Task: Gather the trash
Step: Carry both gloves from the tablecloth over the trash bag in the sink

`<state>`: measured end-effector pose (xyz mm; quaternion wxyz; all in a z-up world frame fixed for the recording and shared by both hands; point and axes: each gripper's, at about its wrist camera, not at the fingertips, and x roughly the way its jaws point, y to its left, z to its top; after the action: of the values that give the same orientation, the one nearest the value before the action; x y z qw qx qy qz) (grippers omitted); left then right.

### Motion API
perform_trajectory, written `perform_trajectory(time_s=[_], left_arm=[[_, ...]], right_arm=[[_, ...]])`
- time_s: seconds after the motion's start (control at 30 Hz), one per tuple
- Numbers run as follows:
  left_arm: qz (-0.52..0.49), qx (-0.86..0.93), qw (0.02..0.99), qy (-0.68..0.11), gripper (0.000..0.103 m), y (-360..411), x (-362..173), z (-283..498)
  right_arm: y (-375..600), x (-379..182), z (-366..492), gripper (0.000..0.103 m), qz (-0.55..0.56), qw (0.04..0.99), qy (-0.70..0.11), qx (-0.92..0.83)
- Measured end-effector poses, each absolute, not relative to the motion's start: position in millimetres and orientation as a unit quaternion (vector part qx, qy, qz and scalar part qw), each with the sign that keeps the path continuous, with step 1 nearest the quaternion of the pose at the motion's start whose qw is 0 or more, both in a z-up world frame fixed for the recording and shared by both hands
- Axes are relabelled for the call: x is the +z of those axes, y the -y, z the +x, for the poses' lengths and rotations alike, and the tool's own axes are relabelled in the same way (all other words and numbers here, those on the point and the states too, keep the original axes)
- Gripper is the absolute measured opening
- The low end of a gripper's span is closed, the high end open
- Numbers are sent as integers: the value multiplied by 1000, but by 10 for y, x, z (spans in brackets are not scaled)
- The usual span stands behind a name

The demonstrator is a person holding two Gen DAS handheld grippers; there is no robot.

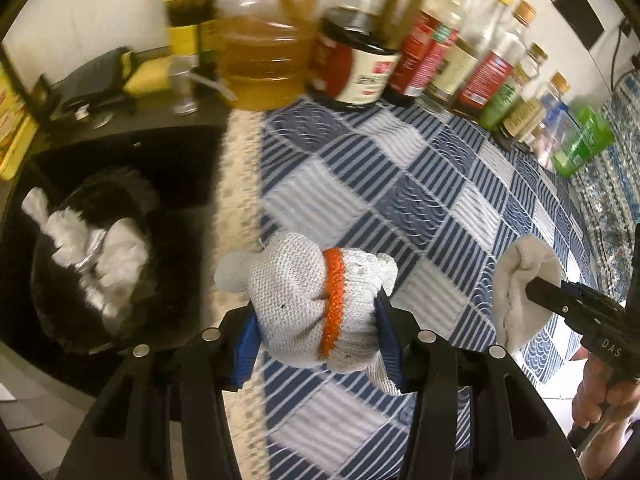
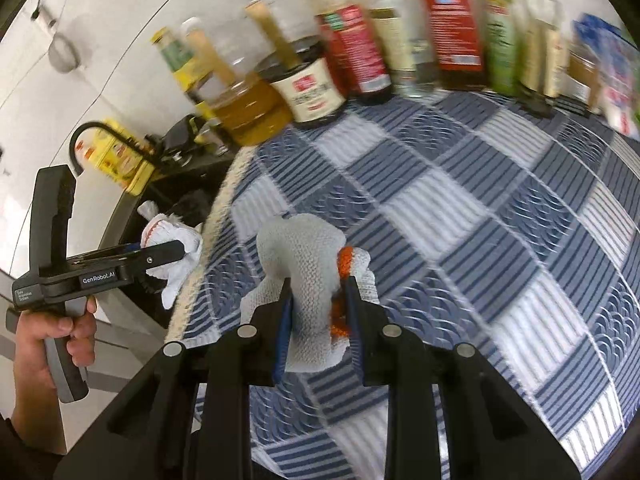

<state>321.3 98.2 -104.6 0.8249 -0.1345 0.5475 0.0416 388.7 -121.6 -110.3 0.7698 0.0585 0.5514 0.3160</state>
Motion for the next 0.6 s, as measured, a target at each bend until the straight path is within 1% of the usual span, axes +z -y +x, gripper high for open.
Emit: perform_trajectory(time_s=[0.6], left_arm=[[-186,102,824,-526,48,-2482,-990,2470]], right_arm=[[-464,-1103,3590,26,12,741,-555,377]])
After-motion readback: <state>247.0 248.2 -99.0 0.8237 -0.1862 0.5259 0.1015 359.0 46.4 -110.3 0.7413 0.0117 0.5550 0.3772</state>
